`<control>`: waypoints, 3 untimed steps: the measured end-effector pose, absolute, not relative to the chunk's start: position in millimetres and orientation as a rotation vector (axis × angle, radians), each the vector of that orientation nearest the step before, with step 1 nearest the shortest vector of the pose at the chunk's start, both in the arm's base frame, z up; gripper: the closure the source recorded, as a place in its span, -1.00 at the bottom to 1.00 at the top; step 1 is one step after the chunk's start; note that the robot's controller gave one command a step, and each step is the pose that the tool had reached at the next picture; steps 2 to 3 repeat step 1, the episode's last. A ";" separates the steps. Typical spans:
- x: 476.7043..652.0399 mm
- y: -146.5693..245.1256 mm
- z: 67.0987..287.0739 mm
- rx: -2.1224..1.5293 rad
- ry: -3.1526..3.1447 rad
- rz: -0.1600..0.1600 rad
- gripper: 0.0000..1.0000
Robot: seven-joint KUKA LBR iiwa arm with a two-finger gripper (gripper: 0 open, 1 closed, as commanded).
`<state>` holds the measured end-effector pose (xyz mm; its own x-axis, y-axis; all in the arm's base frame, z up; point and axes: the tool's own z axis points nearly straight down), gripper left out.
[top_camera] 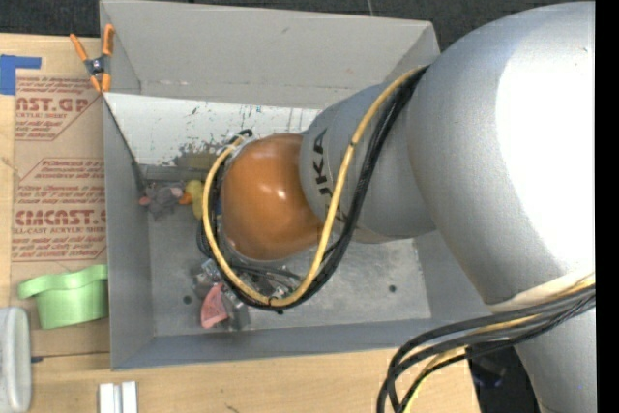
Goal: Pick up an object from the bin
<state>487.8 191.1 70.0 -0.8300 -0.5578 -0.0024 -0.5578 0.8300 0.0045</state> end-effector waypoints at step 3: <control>479.5 187.1 113.8 -0.974 2.993 0.007 1.00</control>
Offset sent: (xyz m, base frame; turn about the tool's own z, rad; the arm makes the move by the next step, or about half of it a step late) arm 0.0138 0.0046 0.1094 -0.0300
